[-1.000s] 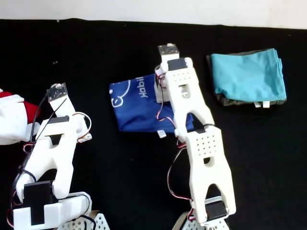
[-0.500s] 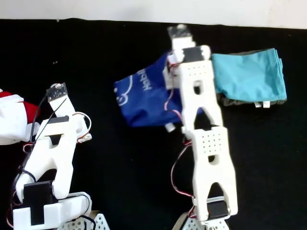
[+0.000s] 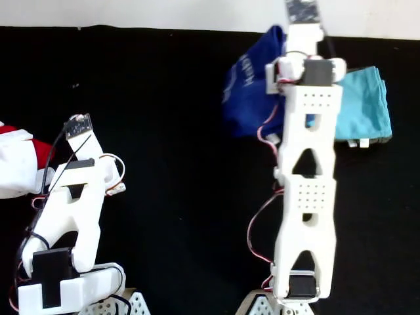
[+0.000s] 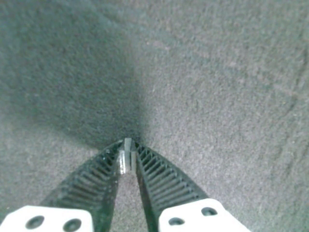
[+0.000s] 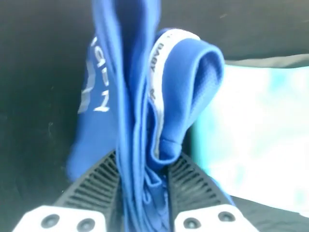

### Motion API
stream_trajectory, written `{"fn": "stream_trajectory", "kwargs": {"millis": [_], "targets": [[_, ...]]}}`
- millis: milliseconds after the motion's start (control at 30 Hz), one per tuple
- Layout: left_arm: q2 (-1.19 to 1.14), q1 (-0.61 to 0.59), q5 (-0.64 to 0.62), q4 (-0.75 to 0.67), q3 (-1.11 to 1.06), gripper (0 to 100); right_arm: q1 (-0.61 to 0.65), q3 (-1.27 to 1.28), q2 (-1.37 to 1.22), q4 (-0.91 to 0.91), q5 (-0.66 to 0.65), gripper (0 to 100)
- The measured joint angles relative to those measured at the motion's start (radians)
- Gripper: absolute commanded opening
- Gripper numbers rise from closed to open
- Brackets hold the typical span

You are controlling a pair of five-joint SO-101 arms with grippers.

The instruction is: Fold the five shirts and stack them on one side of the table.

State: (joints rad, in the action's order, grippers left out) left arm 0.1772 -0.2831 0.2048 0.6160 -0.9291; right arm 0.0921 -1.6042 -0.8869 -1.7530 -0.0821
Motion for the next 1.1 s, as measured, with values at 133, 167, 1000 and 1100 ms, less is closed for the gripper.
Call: {"fn": "stream_trajectory", "kwargs": {"millis": [133, 167, 1000, 1100], "targets": [[0.0, 0.0, 0.0, 0.0, 0.0, 1, -0.055, 0.071, 0.106, -0.002, -0.035, 0.6], [0.0, 0.0, 0.0, 0.0, 0.0, 1, -0.066, 0.091, 0.129, -0.002, -0.046, 0.6], [-0.002, 0.0, 0.0, 0.0, 0.0, 1, -0.394, 0.747, 0.204, 0.635, -0.319, 0.9], [-0.002, 0.0, 0.0, 0.0, 0.0, 1, -0.42, 0.72, 0.149, 0.635, -0.319, 5.0]]}}
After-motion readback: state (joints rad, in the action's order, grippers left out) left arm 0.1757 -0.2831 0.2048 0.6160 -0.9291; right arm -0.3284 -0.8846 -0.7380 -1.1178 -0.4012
